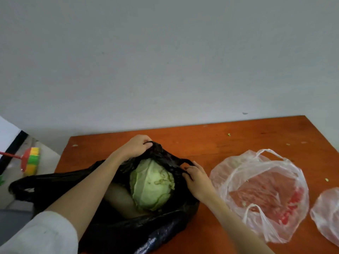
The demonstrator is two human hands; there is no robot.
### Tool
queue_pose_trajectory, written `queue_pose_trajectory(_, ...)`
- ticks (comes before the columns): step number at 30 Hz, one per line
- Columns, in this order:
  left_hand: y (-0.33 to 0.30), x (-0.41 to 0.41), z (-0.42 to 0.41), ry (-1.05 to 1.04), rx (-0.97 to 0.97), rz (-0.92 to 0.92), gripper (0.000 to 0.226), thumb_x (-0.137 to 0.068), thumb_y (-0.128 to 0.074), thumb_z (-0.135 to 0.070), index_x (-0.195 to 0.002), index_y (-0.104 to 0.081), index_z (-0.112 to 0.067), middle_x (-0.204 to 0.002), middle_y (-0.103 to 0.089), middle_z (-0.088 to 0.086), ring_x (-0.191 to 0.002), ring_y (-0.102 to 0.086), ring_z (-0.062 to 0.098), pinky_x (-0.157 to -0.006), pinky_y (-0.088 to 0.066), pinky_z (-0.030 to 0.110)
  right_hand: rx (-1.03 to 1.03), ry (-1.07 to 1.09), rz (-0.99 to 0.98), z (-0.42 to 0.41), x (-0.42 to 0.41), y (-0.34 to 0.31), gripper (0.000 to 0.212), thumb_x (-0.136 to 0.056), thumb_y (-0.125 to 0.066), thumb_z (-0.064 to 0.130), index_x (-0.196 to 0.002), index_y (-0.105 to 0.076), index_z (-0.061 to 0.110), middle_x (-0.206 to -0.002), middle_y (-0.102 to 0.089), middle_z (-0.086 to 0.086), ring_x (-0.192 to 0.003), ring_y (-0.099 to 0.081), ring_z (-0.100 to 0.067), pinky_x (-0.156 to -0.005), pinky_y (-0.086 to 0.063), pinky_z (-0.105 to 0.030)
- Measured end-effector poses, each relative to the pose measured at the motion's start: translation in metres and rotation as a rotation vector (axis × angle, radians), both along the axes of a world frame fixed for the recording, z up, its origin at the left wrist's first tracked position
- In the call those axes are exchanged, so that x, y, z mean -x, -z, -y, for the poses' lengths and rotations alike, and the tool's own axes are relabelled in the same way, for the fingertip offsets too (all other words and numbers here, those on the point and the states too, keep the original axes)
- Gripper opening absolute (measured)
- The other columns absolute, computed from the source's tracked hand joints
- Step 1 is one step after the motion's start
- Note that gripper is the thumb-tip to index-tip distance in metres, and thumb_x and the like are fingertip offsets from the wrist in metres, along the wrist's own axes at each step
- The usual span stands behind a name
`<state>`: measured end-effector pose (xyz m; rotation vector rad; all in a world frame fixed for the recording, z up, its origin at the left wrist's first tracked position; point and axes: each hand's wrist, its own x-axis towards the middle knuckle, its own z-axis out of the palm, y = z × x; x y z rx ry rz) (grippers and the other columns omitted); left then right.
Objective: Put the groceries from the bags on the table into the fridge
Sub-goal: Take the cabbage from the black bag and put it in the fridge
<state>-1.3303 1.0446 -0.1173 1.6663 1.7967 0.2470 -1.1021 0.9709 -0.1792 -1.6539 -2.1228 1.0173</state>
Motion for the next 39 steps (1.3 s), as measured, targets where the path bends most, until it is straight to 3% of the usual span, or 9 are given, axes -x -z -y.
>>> queue_pose_trajectory(2, 0.006, 0.006, -0.010, -0.061, -0.001, 0.103, 0.013, -0.093, -0.051, -0.008, -0.101, -0.061, -0.009, -0.109, -0.062, 0.008, -0.108, -0.057, 0.023, -0.094, -0.041, 0.031, 0.173, 0.186, -0.271, -0.007, -0.001, 0.000, 0.026, -0.099, -0.043, 0.016, -0.088, -0.064, 0.005, -0.091, -0.064, -0.001, -0.097, -0.059, -0.019, -0.075, -0.042, -0.031)
queue_pose_trajectory(4, 0.010, 0.006, -0.015, -0.059, -0.033, 0.163, 0.013, -0.094, -0.049, -0.008, -0.098, -0.057, -0.017, -0.107, -0.059, 0.004, -0.102, -0.057, 0.020, -0.088, -0.040, 0.026, 0.335, 0.396, -0.495, -0.016, -0.001, 0.002, 0.031, -0.098, -0.045, 0.014, -0.067, -0.049, 0.008, -0.065, -0.049, -0.005, -0.065, -0.048, -0.022, -0.060, -0.033, -0.031)
queue_pose_trajectory(11, 0.016, 0.001, -0.022, 0.467, 0.083, 0.049, 0.034, -0.081, -0.053, -0.062, -0.110, -0.053, -0.044, -0.113, -0.050, -0.006, -0.105, -0.051, 0.010, -0.094, -0.039, 0.030, 0.814, 0.851, -0.732, -0.025, 0.003, 0.016, 0.021, -0.089, -0.062, 0.018, -0.093, -0.066, -0.002, -0.087, -0.069, -0.015, -0.077, -0.065, -0.028, -0.063, -0.051, -0.030)
queue_pose_trajectory(18, 0.035, 0.020, -0.031, 0.474, -0.035, -0.118, 0.021, -0.091, -0.055, -0.036, -0.083, -0.067, -0.021, -0.109, -0.056, -0.008, -0.096, -0.054, 0.011, -0.089, -0.043, 0.035, 0.785, 0.877, -0.793, -0.036, 0.032, 0.022, 0.036, -0.090, -0.059, 0.029, -0.111, -0.061, -0.001, -0.101, -0.066, -0.015, -0.082, -0.065, -0.025, -0.066, -0.051, -0.032)
queue_pose_trajectory(23, 0.054, 0.005, -0.039, 0.215, 0.103, 0.158, 0.036, -0.097, -0.046, -0.029, -0.069, -0.048, -0.007, -0.067, -0.043, 0.006, -0.064, -0.042, 0.015, -0.058, -0.028, 0.025, 0.542, 0.617, -0.643, -0.023, 0.029, 0.013, 0.048, -0.086, -0.053, 0.055, -0.101, -0.063, 0.010, -0.101, -0.065, -0.009, -0.094, -0.063, -0.020, -0.078, -0.049, -0.027)
queue_pose_trajectory(28, 0.079, -0.004, -0.055, -0.057, 0.359, 0.271, 0.032, -0.090, -0.059, -0.030, -0.089, -0.068, 0.001, -0.089, -0.059, 0.009, -0.083, -0.056, 0.019, -0.071, -0.039, 0.027, 0.448, 0.451, -0.475, -0.013, 0.017, 0.017, 0.025, -0.091, -0.059, 0.026, -0.112, -0.045, 0.022, -0.100, -0.058, 0.004, -0.085, -0.058, -0.008, -0.057, -0.044, -0.005)
queue_pose_trajectory(31, 0.086, -0.007, -0.055, -0.055, 0.265, 0.210, 0.027, -0.088, -0.063, -0.026, -0.094, -0.072, -0.001, -0.094, -0.066, 0.011, -0.096, -0.062, 0.026, -0.076, -0.040, 0.026, 0.386, 0.481, -0.313, -0.008, 0.013, 0.021, 0.006, -0.094, -0.056, 0.022, -0.092, -0.052, 0.018, -0.078, -0.057, 0.005, -0.067, -0.055, -0.005, -0.052, -0.042, -0.015)
queue_pose_trajectory(34, 0.083, -0.005, -0.046, -0.064, 0.166, 0.200, 0.031, -0.088, -0.061, -0.033, -0.102, -0.069, -0.006, -0.111, -0.065, 0.009, -0.109, -0.058, 0.025, -0.087, -0.040, 0.030, 0.377, 0.575, -0.249, -0.002, 0.014, 0.023, 0.039, -0.098, -0.045, 0.032, -0.064, -0.046, 0.012, -0.058, -0.043, -0.004, -0.057, -0.044, -0.019, -0.055, -0.029, -0.030)
queue_pose_trajectory(39, 0.053, 0.007, -0.023, 0.007, -0.108, 0.077, 0.025, -0.091, -0.056, -0.030, -0.114, -0.059, -0.019, -0.108, -0.060, 0.001, -0.111, -0.054, 0.023, -0.091, -0.040, 0.032, 0.344, 0.497, -0.077, 0.014, 0.018, 0.013, 0.048, -0.099, -0.032, 0.044, -0.129, -0.050, 0.011, -0.119, -0.061, -0.008, -0.110, -0.056, -0.023, -0.084, -0.044, -0.030)
